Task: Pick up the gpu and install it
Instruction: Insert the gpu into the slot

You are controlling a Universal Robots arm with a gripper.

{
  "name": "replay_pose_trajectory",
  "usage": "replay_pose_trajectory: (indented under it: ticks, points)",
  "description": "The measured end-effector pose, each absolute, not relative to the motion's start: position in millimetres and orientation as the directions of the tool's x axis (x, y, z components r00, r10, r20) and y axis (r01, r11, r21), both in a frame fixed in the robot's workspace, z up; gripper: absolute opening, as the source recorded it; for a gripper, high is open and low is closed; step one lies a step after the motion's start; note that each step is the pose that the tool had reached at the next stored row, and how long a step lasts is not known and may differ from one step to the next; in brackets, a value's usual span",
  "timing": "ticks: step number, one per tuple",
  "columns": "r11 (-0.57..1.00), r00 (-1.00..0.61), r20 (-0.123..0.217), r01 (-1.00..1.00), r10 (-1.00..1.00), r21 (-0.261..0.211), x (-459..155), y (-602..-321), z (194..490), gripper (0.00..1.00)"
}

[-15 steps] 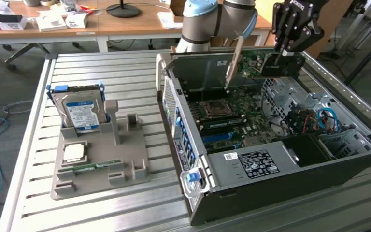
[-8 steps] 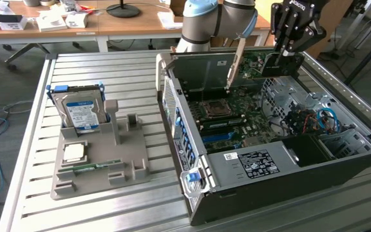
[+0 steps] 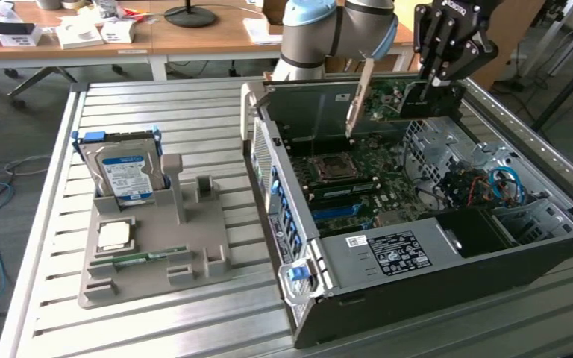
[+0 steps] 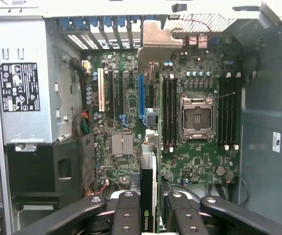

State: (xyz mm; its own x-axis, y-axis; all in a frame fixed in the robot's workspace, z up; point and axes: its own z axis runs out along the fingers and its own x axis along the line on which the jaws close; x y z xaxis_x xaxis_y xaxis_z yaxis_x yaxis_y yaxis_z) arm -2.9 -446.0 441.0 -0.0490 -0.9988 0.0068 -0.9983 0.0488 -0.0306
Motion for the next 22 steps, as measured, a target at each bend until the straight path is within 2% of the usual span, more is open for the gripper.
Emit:
replay_pose_trajectory:
  ticks: [9, 22]
  points:
    - [0.076, -0.076, 0.007, -0.997, -0.997, -0.032, -16.6, -445.1, 439.2, 0.26]
    - [0.08, -0.08, 0.006, -0.996, -0.997, -0.036, -25.6, -445.1, 420.6, 0.26]
